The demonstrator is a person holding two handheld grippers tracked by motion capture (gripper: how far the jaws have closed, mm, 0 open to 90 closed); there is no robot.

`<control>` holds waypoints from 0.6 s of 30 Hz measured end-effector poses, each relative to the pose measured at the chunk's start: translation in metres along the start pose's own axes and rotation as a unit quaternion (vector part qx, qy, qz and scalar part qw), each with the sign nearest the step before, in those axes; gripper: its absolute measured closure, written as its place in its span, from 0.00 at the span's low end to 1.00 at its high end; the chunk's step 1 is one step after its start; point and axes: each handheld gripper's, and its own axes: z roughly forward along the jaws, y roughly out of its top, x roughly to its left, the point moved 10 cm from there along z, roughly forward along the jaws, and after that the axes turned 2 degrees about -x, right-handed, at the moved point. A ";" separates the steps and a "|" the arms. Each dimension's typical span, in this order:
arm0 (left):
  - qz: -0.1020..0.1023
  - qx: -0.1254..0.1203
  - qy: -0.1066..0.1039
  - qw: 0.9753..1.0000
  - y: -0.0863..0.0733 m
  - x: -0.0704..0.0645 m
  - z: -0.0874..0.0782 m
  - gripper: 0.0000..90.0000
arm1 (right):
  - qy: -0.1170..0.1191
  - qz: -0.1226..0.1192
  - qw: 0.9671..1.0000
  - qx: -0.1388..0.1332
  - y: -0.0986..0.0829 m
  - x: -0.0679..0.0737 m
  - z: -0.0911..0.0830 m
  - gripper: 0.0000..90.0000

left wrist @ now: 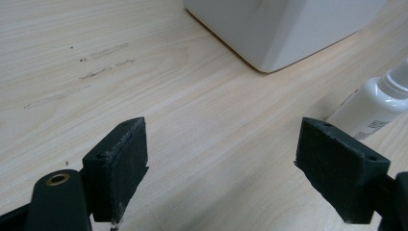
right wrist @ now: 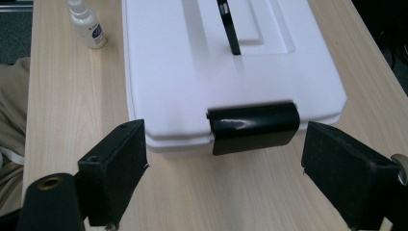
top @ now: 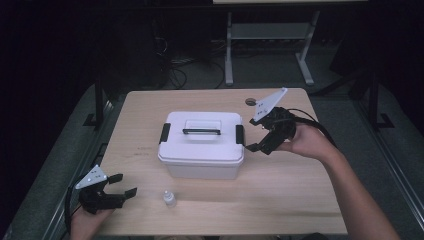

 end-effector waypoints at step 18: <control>0.001 -0.002 0.000 1.000 0.000 0.001 -0.002 0.20 | 0.010 -0.026 1.000 0.009 0.028 -0.002 0.012 0.17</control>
